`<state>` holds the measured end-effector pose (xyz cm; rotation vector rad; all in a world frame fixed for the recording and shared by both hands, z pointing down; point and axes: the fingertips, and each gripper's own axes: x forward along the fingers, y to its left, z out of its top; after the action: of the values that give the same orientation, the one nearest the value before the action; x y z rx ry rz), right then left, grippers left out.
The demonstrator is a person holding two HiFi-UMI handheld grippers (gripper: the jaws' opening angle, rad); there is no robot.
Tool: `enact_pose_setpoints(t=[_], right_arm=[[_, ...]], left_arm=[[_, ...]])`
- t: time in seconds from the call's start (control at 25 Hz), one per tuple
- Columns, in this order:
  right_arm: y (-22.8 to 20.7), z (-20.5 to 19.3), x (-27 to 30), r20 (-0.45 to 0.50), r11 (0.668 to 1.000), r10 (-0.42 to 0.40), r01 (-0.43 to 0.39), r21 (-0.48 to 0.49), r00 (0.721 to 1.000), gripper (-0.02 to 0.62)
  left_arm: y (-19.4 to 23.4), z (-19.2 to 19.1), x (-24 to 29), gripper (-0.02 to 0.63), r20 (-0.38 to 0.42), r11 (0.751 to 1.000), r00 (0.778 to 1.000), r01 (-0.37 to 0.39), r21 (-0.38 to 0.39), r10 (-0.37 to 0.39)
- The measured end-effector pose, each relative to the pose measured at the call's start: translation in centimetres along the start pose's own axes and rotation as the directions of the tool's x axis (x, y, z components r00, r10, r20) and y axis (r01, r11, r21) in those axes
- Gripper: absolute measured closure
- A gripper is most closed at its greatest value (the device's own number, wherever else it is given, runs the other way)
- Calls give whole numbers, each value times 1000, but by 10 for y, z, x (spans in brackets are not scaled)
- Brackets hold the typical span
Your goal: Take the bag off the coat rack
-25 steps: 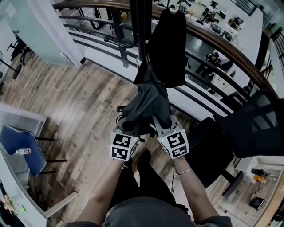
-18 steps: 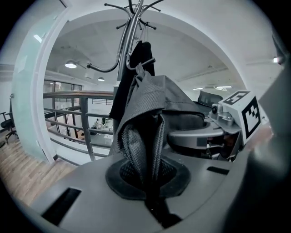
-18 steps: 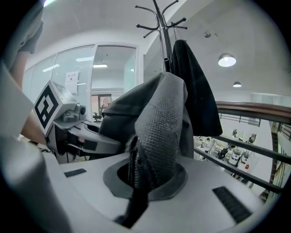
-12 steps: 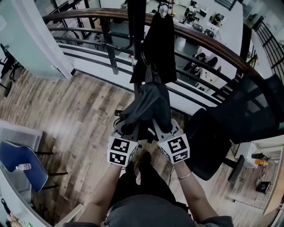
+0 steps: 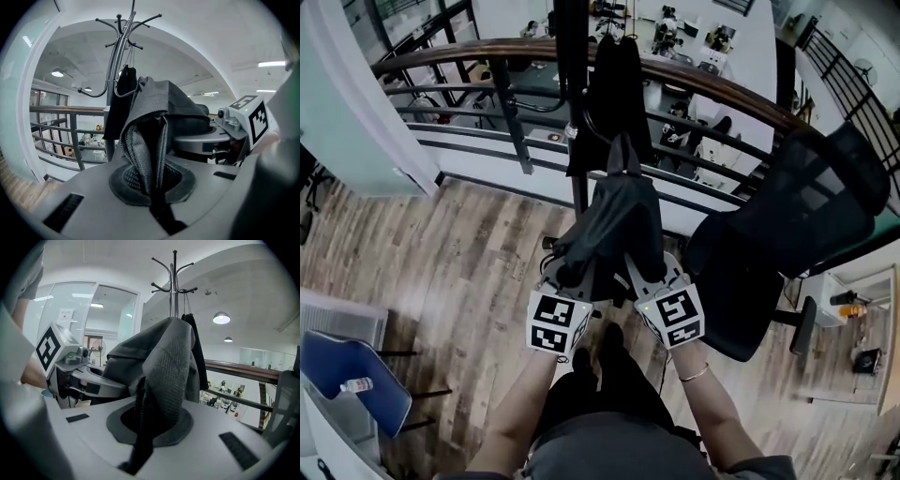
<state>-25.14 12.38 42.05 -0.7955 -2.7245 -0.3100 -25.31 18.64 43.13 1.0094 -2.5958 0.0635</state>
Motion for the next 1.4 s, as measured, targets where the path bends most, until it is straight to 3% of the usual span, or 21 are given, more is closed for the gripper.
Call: enact_pose_setpoints(t=[0.4, 0.68, 0.96, 1.4], right_arm=[[19, 1, -47, -1, 990, -132, 132, 44, 991, 586], [21, -17, -87, -40, 964, -242, 245, 102, 969, 585], [10, -43, -132, -88, 915, -360, 370, 163, 929, 584], [-34, -86, -221, -156, 800, -524, 546, 247, 837, 585]], left_arm=[[-32, 4, -26, 578, 4, 990, 992, 127, 64, -128], [-69, -4, -28, 578, -19, 966, 970, 244, 90, -243], [-118, -14, -17, 578, -65, 918, 924, 381, 112, -376], [-221, -14, 19, 578, -128, 812, 826, 563, 151, -549]])
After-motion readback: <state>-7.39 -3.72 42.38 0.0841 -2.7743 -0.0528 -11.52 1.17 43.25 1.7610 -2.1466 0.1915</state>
